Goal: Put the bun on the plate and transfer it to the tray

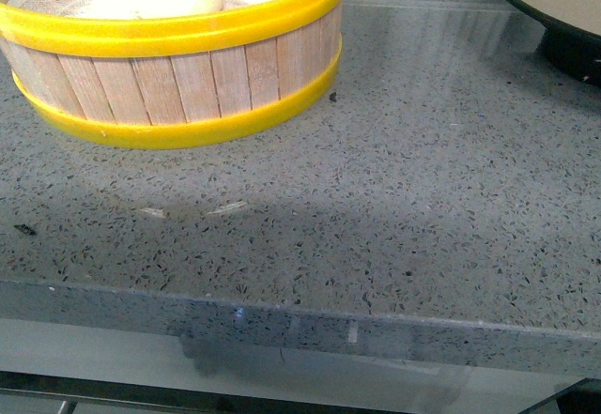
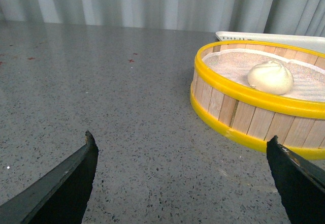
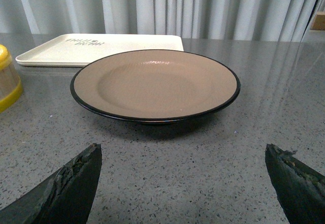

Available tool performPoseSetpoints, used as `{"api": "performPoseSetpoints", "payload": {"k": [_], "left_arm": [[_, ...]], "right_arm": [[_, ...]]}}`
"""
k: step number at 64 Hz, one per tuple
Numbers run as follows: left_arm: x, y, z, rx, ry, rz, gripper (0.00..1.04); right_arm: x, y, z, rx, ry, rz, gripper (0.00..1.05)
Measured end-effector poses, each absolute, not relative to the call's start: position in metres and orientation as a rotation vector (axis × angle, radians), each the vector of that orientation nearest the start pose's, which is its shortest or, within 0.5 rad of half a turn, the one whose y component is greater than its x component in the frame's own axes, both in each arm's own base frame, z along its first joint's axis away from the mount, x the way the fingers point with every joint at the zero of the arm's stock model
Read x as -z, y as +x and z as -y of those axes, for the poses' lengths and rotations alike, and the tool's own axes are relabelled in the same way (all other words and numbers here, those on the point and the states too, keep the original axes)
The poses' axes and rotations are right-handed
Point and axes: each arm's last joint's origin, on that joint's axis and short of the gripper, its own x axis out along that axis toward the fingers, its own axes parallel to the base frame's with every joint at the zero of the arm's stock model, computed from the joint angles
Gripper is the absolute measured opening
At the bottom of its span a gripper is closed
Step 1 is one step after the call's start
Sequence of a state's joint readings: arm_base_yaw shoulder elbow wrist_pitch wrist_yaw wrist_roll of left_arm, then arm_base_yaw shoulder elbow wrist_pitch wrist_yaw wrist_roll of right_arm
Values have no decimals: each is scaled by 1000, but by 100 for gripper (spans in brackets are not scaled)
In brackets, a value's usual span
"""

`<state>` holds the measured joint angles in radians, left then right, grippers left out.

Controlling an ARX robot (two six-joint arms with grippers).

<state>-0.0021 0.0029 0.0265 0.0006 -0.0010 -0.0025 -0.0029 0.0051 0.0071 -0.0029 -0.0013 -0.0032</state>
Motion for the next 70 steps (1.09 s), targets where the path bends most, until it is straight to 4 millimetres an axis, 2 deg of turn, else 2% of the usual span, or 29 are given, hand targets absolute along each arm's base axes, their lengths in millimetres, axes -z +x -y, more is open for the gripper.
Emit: {"api": "performPoseSetpoints", "payload": {"k": [70], "left_arm": [[-172,96,0,1,-3,24,98]], "right_arm": [[-165,98,0,2,-3,-1,96]]}}
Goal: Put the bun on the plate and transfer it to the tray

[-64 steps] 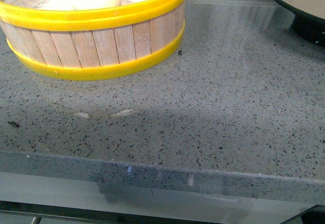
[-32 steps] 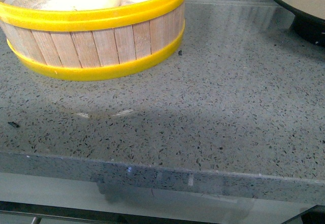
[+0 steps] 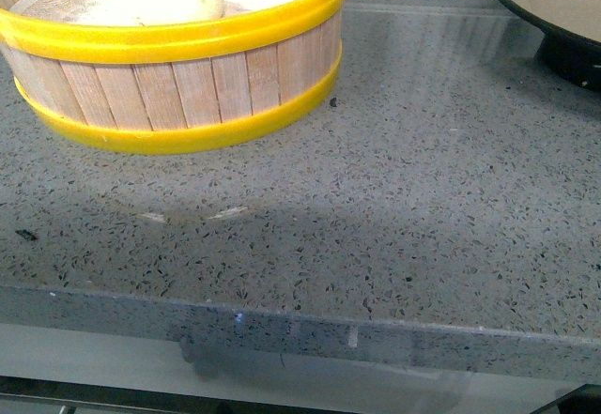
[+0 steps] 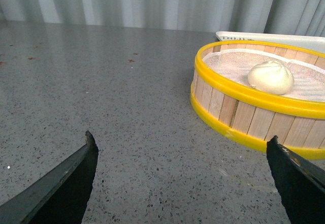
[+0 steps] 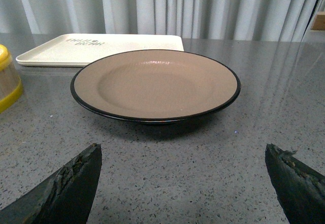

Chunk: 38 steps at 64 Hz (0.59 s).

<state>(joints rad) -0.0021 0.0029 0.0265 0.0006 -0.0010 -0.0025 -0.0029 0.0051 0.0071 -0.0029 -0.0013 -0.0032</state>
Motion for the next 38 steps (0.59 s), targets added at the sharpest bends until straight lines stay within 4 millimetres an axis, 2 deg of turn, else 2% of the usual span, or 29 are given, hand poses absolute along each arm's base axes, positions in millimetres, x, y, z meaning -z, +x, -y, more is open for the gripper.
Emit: {"api": "performPoseSetpoints", "payload": {"k": [9,11,14,17,21,31,38], "left_arm": [[-172,96,0,-2,-3,21,98],[-171,97,-1,-44,-25,-87,98],[-170,98,-3,-93,-58,-353,98],[-166,98,-5,-106,-83,-466,98],[-166,98,-8,-115,-102,-472,98],[-188,100,-16,-146,-142,-377,98],[-196,105,-19,-152,-150,-355,98]], "right_arm": [[-165,98,0,2,-3,-1,96],[-165,98,0,2,-3,-1,96],[-165,98,0,2,-3,-1,96],[-165,97,0,2,-3,1,96],[-165,97,0,2,-3,1,96],[-165,97,0,1,-3,1,96],[-165,97,0,2,-3,1,96]]}}
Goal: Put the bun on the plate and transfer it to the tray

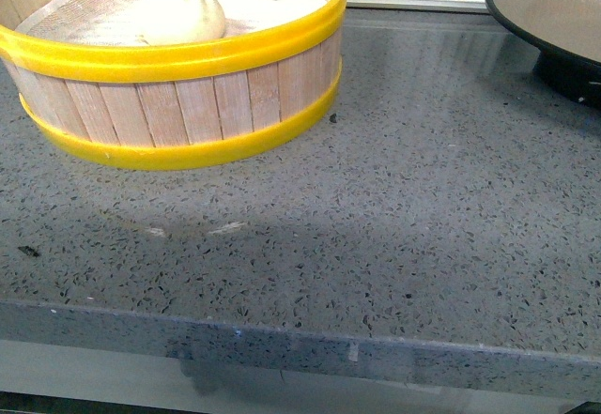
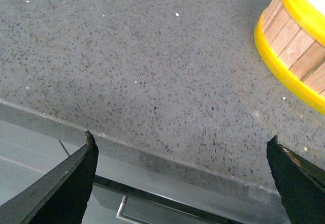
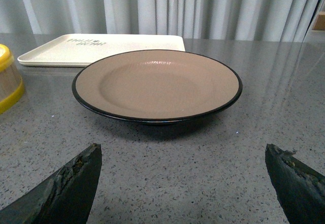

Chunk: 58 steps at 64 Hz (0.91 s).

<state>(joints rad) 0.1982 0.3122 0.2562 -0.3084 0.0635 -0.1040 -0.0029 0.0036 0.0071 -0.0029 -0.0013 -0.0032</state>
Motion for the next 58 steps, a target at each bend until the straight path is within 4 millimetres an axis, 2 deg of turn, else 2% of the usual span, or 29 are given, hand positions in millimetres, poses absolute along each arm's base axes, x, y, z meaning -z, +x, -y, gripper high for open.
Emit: {"api": "performPoseSetpoints", "payload": {"k": [10,21,27,39,51,58], "left_arm": [[-217,123,-17,-127,-130,-309,98],[-255,161,0,-25,-96,-245,98],[-277,189,16,39,-69,-229,98],[-301,246,56,150,-21,-277,98],[-318,285,88,221,-2,-308,98],[-321,298,100,248,12,-336,98]], "right_arm": [[-165,97,0,2,-3,1,96],[-165,97,0,2,-3,1,96],[-165,97,0,2,-3,1,96],[-165,97,0,2,-3,1,96],[-165,97,0,2,-3,1,96],[-165,97,0,2,-3,1,96]]}}
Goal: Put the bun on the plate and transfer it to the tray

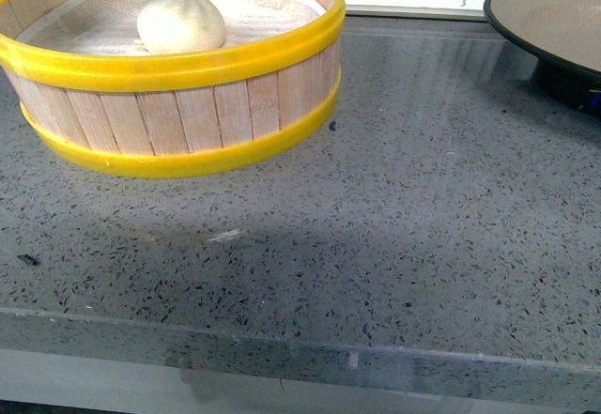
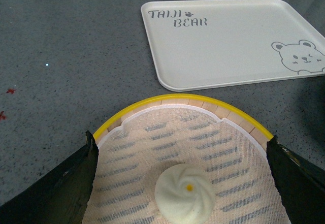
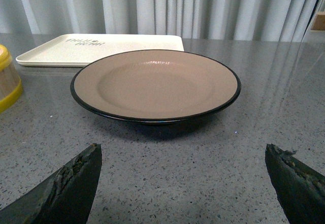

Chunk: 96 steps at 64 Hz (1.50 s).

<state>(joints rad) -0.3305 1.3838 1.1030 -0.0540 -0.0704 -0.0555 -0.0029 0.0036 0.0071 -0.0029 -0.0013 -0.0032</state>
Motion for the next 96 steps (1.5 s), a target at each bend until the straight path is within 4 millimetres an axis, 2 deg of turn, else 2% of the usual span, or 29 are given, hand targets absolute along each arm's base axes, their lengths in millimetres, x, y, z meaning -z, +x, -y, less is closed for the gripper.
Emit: {"api": "performPoseSetpoints", "payload": {"k": [11,22,48,81,93,96], "left_arm": [[-313,313,112,262,51,-409,98],[-295,322,119,263,97,-495,98],[-279,324,135,245,247,-526,98],[-267,328,131,251,328,-583,98],[-264,327,131,266,330,-592,73],[-263,327,131,276,327,-594,64]], "right_arm": [[-165,97,0,2,-3,1,96],[-165,97,0,2,-3,1,96],[-165,97,0,2,-3,1,96],[-165,97,0,2,-3,1,96],[-165,97,0,2,-3,1,96],[-165,97,0,2,-3,1,96]]}}
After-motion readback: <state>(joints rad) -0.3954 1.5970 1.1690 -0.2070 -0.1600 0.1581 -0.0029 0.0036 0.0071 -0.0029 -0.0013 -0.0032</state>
